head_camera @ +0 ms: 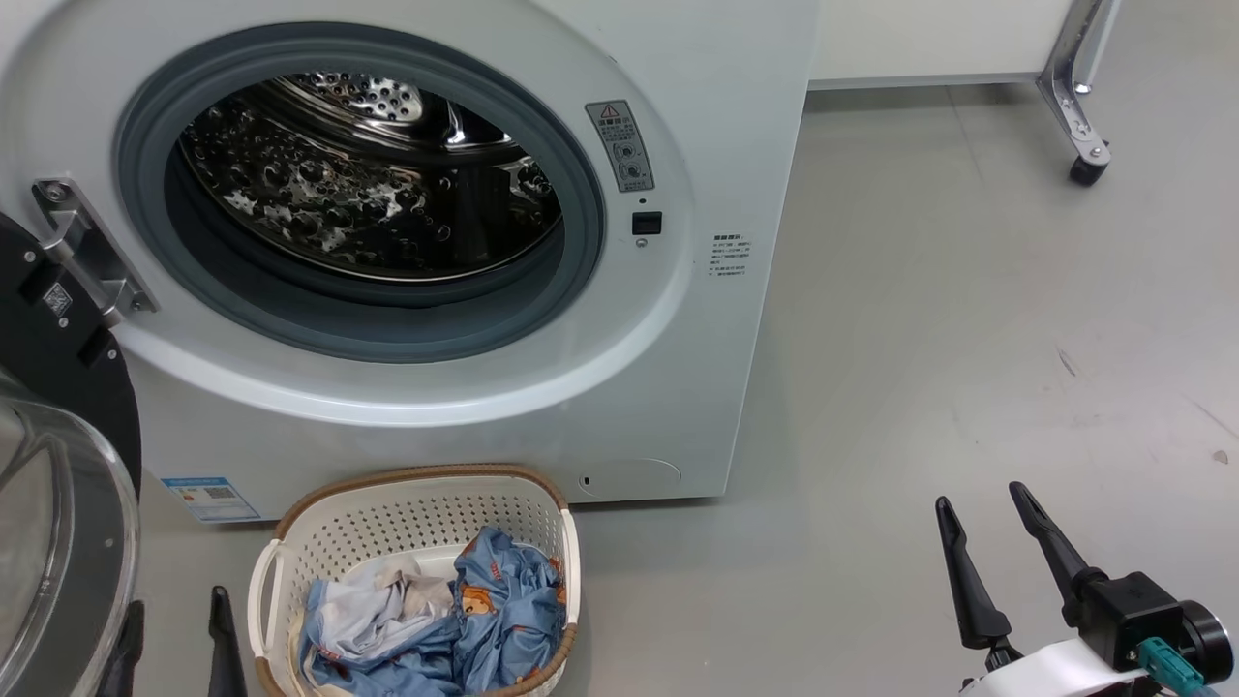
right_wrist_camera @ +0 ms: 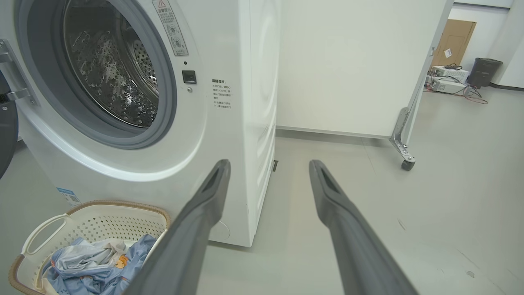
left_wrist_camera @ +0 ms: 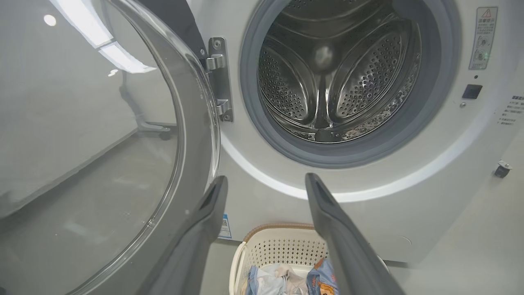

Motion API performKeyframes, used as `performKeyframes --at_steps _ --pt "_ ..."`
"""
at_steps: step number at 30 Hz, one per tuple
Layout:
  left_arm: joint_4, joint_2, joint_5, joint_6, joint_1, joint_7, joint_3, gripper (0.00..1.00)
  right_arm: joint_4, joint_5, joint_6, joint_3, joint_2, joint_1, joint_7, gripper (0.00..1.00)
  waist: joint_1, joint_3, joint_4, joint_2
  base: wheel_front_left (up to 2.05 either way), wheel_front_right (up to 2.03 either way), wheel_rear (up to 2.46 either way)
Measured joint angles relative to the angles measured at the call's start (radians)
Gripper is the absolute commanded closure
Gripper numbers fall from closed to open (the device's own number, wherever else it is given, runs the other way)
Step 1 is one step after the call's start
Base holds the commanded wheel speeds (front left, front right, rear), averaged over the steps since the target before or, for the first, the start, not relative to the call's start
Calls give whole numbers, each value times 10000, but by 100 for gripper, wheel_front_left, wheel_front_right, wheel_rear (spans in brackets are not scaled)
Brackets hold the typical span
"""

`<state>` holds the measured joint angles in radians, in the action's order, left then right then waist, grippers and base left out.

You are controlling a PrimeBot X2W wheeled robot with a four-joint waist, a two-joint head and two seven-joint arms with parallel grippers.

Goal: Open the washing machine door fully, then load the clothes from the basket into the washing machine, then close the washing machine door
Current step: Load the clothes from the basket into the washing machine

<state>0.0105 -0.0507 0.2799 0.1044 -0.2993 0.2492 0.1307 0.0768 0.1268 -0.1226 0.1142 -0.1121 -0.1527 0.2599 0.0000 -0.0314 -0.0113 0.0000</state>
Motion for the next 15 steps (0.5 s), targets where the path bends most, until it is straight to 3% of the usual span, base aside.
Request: performKeyframes --at_steps 4,15 --pt "-4 -19 -98 10 -19 -73 -249 0 -79 0 0 17 142 18 0 0 0 -294 109 0 0 0 0" --pt "-476 -378 343 134 783 -1576 -1062 0 -326 0 0 293 336 872 0 0 0 -1638 572 0 0 0 0"
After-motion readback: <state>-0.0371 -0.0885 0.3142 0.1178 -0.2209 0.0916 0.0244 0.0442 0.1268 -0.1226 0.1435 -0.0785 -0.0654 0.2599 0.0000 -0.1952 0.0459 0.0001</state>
